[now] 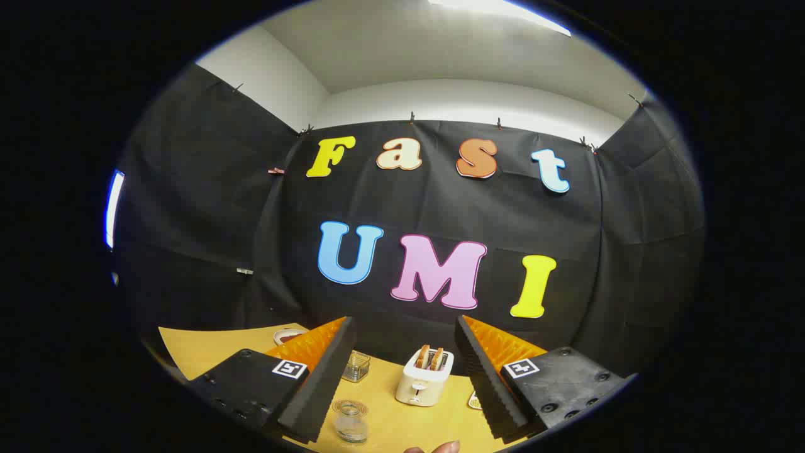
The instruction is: Take the bottle from table, then pour the juice into the cup, finally place the bottle on the coaster
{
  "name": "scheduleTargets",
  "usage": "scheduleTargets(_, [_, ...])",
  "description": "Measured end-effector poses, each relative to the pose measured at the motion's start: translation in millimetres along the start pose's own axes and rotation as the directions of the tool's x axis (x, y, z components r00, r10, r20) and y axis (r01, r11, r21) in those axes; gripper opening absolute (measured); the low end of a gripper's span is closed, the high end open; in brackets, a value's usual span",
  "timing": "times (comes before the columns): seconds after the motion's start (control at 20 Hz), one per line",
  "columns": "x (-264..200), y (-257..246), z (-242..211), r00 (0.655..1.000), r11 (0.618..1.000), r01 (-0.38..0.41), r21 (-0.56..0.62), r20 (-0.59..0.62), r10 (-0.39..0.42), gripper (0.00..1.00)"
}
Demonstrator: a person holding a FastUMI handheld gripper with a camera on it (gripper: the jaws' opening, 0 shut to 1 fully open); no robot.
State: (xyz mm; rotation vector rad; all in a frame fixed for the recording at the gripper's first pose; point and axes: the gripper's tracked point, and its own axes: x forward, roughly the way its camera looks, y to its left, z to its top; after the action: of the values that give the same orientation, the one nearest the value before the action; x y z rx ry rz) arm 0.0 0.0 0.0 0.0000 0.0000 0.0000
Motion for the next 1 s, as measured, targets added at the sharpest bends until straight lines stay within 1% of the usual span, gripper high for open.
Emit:
scheduleTargets(0.15, [0.1, -9.3, 3.9, 1.000, 1.000, 0.003, -0.027, 0.017, -0.003, 0.97])
scheduleTargets(0.25, [-2.6, -10.0, -5.8, 1.000, 1.000, 0.004, -0.004, -0.016, -0.004, 0.97])
scheduleTargets(0.4, [-6.6, -18.8, -0.9, 0.999, 0.999, 0.045, 0.002, -0.007, -0.045, 0.97])
scheduleTargets(0.55, [-11.4, -19.0, -3.4, 0.999, 0.999, 0.044, -0.023, -0.008, -0.044, 0.97])
scheduleTargets(0.7, [-12.5, -21.1, -6.8, 0.998, 0.998, 0.059, 0.012, -0.030, -0.059, 0.97])
scheduleTargets(0.8, [-13.0, -22.0, -4.6, 0.997, 0.997, 0.075, 0.018, -0.022, -0.074, 0.97])
scheduleTargets(1.0, [-15.5, -10.2, -6.1, 0.999, 0.999, 0.048, -0.007, -0.001, -0.048, 0.97])
